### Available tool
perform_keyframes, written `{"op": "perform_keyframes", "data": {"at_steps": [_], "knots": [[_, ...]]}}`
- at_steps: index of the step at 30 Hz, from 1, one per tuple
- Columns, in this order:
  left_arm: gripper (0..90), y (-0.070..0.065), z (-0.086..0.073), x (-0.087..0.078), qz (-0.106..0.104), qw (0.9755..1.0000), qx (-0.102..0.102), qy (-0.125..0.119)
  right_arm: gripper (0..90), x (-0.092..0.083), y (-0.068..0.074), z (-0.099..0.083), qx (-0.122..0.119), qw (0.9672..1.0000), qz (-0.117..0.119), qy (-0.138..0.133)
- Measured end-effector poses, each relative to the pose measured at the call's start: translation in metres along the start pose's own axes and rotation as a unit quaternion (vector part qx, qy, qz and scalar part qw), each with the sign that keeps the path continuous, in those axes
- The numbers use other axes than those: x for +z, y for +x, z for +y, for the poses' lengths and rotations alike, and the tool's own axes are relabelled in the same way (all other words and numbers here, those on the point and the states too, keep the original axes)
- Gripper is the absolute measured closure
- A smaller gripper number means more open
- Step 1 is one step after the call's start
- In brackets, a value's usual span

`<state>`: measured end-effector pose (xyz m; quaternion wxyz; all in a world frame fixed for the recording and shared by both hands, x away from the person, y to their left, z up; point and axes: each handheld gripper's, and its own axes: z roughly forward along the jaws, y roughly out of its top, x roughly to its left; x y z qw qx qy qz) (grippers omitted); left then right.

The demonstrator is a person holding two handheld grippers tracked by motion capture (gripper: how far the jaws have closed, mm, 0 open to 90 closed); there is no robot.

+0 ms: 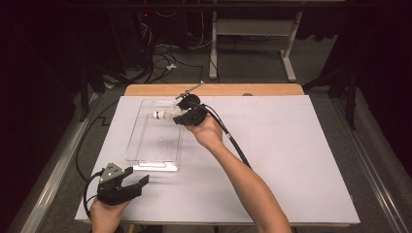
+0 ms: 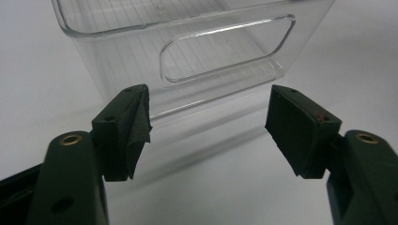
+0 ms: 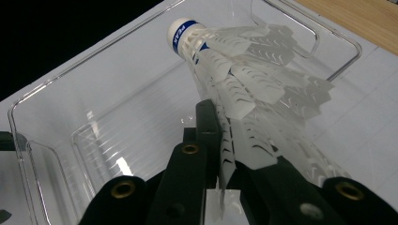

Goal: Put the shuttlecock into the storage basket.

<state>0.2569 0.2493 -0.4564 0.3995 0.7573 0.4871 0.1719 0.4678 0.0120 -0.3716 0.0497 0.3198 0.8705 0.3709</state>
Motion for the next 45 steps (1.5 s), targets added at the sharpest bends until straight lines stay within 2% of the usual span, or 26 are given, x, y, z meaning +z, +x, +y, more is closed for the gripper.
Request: {"op": "perform_keyframes", "data": {"at_steps": [8,16,27,32,35,45], "knots": [[31.8,0.000,0.000,0.000,-0.003,1.0000,0.001,0.001,89.6,0.011,0.005,0.006,-0.009,0.9999,0.002,0.008],[31.8,0.000,0.001,0.002,-0.006,1.0000,0.000,0.005,89.5,0.026,0.006,0.011,-0.001,0.9998,-0.001,0.022],[31.8,0.000,0.001,0.003,-0.009,0.9999,-0.001,0.005,89.5,0.047,0.010,0.019,-0.014,0.9992,0.002,0.038],[31.8,0.000,0.001,0.003,-0.009,0.9999,0.001,0.006,89.4,0.055,0.010,0.019,-0.009,0.9989,0.003,0.047],[31.8,0.000,0.002,0.004,-0.008,0.9999,0.003,0.007,89.4,0.059,0.009,0.019,-0.019,0.9984,-0.003,0.054],[31.8,-0.001,0.002,0.004,-0.008,0.9999,0.004,0.007,89.3,0.068,0.010,0.020,-0.019,0.9976,-0.006,0.066]]}}
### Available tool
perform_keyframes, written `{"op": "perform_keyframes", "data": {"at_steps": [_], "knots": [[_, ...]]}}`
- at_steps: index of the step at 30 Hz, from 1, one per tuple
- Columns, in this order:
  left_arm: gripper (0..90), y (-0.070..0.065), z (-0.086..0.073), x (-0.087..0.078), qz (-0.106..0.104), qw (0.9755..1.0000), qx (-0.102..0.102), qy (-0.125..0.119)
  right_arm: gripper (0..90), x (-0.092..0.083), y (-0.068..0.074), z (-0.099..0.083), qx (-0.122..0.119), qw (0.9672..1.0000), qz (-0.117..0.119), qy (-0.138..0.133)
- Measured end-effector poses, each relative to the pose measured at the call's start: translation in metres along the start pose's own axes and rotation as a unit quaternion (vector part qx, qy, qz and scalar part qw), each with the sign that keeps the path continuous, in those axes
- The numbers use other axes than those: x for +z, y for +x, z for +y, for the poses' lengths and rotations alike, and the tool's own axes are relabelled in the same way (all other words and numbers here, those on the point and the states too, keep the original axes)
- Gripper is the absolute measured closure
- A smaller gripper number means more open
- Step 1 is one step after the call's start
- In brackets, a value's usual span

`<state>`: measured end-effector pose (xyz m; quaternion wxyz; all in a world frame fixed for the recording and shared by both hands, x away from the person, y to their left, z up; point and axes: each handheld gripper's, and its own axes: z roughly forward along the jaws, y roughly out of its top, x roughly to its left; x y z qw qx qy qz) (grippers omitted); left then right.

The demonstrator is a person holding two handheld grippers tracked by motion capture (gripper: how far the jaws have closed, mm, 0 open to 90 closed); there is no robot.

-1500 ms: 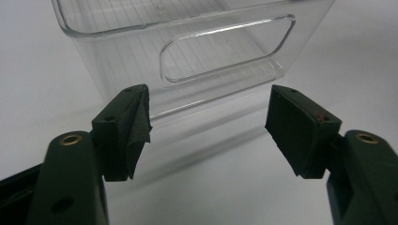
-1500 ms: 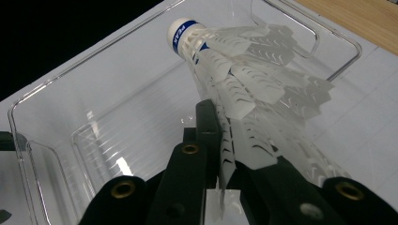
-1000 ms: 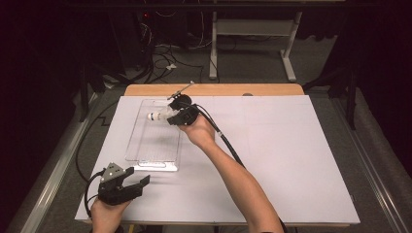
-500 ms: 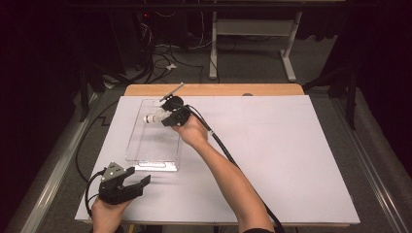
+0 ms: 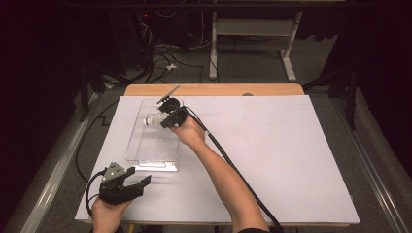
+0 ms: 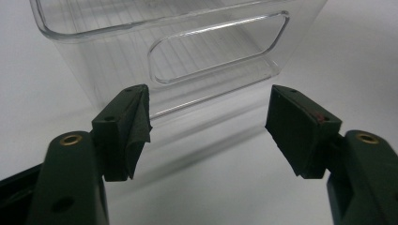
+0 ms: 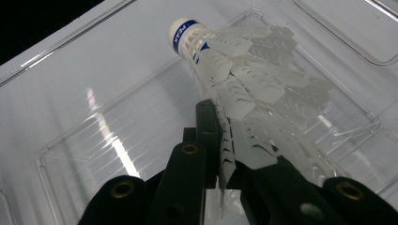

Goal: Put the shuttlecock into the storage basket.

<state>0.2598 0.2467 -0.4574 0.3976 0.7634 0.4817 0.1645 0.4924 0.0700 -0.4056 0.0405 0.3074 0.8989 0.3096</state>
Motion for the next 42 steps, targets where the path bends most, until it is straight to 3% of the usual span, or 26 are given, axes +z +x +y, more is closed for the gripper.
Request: {"op": "perform_keyframes", "data": {"at_steps": [14,18,26,30,42], "knots": [[31.5,-0.001,0.000,0.000,0.002,1.0000,0.002,0.000,89.1,0.004,0.003,0.004,-0.021,0.9996,-0.011,0.015],[31.5,0.000,0.000,-0.001,0.006,1.0000,-0.002,-0.001,89.1,0.005,0.005,0.005,-0.016,0.9996,-0.010,0.022],[31.2,0.000,0.000,-0.001,0.008,1.0000,-0.001,-0.001,88.8,0.008,0.007,0.006,-0.025,0.9993,-0.023,0.016],[31.1,0.000,0.000,-0.001,0.009,1.0000,-0.001,-0.001,88.8,0.011,0.008,0.006,-0.026,0.9990,-0.020,0.031],[31.2,-0.001,0.000,0.000,0.008,1.0000,0.004,0.001,87.9,0.013,0.005,0.006,-0.020,0.9991,-0.012,0.034]]}}
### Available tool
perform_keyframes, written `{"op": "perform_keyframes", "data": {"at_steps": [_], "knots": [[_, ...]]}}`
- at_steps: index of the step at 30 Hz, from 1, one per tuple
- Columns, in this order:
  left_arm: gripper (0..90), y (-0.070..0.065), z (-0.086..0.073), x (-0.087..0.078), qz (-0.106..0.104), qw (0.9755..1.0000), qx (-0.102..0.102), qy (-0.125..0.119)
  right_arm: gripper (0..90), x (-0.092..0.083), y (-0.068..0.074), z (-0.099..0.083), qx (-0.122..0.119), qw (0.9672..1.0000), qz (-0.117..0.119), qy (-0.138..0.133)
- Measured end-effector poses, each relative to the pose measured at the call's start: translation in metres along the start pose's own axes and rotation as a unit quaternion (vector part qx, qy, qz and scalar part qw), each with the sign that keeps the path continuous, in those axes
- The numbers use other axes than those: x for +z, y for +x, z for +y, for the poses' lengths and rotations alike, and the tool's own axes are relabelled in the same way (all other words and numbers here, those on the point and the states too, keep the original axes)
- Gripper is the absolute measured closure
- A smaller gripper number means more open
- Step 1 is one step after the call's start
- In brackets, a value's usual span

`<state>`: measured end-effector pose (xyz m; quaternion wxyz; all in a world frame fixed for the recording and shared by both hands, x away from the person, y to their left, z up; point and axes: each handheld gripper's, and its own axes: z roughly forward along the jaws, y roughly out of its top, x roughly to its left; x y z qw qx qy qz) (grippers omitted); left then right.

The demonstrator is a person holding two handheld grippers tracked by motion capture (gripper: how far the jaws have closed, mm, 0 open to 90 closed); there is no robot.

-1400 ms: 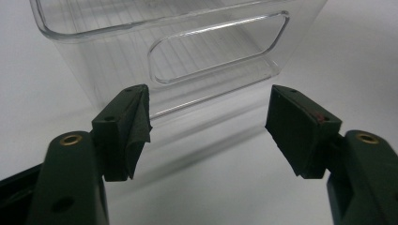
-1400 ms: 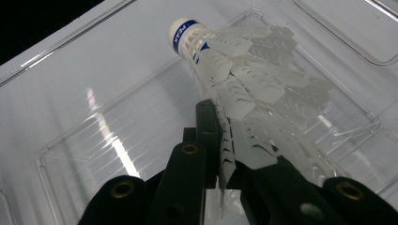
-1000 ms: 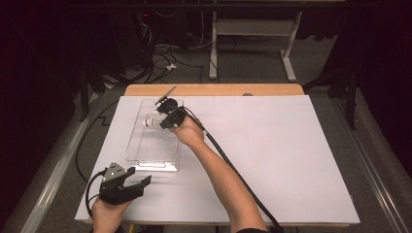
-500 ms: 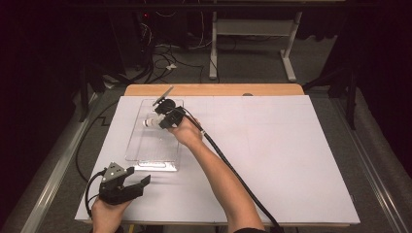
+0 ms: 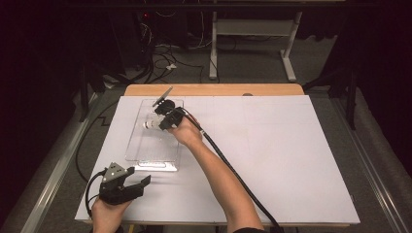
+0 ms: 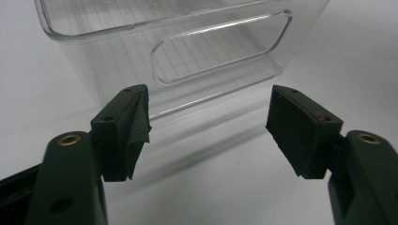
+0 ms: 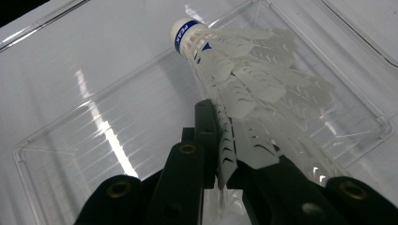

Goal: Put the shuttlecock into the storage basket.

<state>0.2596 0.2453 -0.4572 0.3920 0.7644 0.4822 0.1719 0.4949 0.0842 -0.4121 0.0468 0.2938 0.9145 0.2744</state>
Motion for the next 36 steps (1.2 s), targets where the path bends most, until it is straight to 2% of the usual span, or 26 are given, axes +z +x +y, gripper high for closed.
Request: {"op": "perform_keyframes", "data": {"at_steps": [7,9,16,23,25,26,27,36], "knots": [[31.4,0.000,0.000,0.000,-0.001,1.0000,0.000,0.002,85.6,0.006,-0.002,0.000,-0.006,0.9999,0.009,0.007],[31.5,0.000,0.000,0.000,-0.001,1.0000,0.001,0.002,83.9,0.008,-0.001,0.000,-0.008,0.9998,0.012,0.017],[31.5,0.000,0.000,0.000,-0.001,1.0000,0.001,0.002,76.5,0.006,-0.002,0.000,-0.007,0.9998,0.014,0.008],[31.4,-0.001,0.000,0.000,0.000,1.0000,0.001,0.001,70.4,0.002,-0.002,0.001,-0.002,0.9998,0.017,0.011],[31.4,-0.001,0.000,0.000,0.000,1.0000,0.002,0.001,69.5,0.002,-0.002,0.001,-0.008,0.9998,0.014,0.011],[31.4,-0.001,0.000,0.000,0.000,1.0000,0.002,0.001,69.0,0.001,-0.001,0.001,-0.002,0.9998,0.013,0.013],[31.4,0.000,0.000,0.000,0.000,1.0000,0.002,0.001,68.6,0.001,-0.003,0.001,-0.010,0.9998,0.011,0.014],[31.4,0.000,0.000,0.000,0.000,1.0000,0.002,0.002,67.5,-0.004,-0.009,-0.002,0.006,0.9998,0.008,0.016]]}}
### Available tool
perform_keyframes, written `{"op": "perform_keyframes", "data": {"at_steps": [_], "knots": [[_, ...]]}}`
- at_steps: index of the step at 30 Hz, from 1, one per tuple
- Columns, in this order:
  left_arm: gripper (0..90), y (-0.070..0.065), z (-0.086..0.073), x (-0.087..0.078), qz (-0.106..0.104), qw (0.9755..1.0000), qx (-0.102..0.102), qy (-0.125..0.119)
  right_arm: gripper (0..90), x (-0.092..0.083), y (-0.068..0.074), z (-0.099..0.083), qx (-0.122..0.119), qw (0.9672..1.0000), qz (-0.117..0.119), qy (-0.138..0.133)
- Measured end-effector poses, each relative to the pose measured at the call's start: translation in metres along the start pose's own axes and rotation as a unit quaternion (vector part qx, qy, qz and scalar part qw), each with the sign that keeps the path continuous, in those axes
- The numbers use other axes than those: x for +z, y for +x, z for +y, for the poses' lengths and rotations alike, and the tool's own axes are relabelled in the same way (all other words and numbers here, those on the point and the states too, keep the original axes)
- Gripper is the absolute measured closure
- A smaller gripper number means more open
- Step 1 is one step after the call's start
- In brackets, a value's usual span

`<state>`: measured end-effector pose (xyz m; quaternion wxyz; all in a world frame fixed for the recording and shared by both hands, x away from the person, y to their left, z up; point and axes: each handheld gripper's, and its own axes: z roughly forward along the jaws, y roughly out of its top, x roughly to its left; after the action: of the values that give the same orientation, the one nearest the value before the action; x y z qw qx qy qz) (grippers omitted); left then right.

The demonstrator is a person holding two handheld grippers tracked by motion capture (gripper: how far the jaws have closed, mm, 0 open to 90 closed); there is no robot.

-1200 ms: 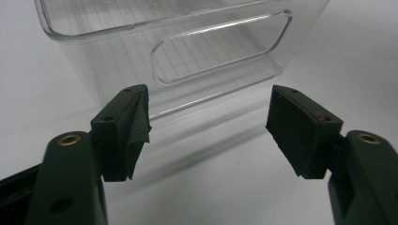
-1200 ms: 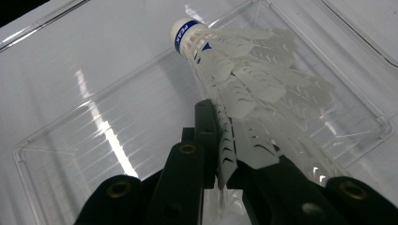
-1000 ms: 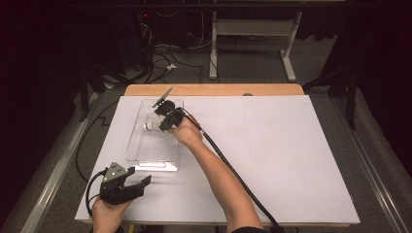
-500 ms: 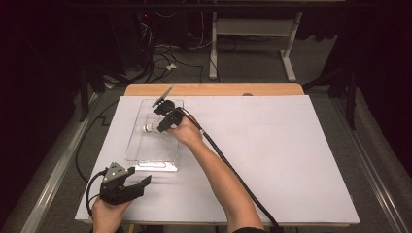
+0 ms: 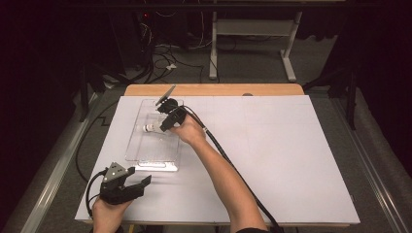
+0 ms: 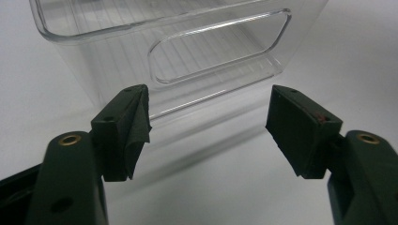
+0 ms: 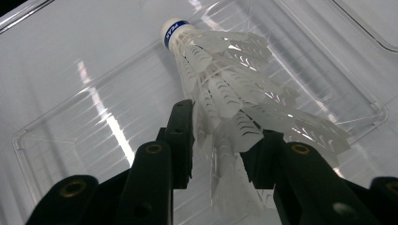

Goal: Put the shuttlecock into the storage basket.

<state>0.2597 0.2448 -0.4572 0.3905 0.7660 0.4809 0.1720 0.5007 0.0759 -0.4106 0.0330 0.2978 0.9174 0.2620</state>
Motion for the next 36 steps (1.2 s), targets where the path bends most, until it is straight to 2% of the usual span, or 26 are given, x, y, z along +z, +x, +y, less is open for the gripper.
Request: {"op": "perform_keyframes", "data": {"at_steps": [9,21,24,28,31,36], "knots": [[31.4,0.000,0.000,0.000,-0.002,1.0000,0.002,0.001,66.7,-0.001,-0.003,-0.003,0.017,0.9998,0.007,-0.003],[31.4,-0.001,0.000,0.000,-0.002,1.0000,0.003,0.002,68.5,-0.012,-0.012,-0.010,0.021,0.9997,-0.001,-0.013],[31.5,-0.001,0.000,0.000,-0.002,1.0000,0.003,0.002,71.1,-0.016,-0.011,-0.012,0.025,0.9996,0.000,-0.015],[31.4,0.000,0.000,0.000,0.000,1.0000,0.001,0.001,74.6,-0.020,-0.009,-0.013,0.014,0.9996,0.004,-0.023],[31.4,0.001,0.000,0.000,0.001,1.0000,-0.001,0.001,78.1,-0.022,-0.006,-0.014,0.003,0.9997,-0.004,-0.025],[31.4,0.000,0.000,0.000,0.001,1.0000,0.000,0.000,86.5,-0.021,-0.003,-0.015,0.000,0.9998,0.001,-0.022]]}}
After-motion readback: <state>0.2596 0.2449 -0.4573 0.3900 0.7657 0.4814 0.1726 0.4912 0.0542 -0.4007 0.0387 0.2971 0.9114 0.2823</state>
